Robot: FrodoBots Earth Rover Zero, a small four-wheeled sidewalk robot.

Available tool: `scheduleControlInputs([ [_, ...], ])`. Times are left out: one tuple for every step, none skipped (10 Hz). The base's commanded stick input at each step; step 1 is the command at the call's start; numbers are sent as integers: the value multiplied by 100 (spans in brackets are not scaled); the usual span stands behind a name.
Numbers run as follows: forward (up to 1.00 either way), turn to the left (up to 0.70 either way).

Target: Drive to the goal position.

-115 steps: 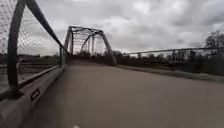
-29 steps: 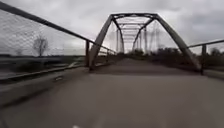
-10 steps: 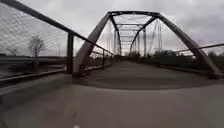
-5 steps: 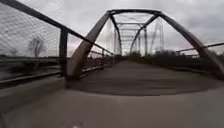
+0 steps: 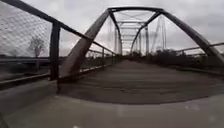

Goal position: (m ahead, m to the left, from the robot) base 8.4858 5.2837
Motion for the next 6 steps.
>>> scheduleControlInputs([
  [70, 0],
  [70, 0],
  [70, 0],
  [70, 0],
  [70, 0],
  [70, 0],
])
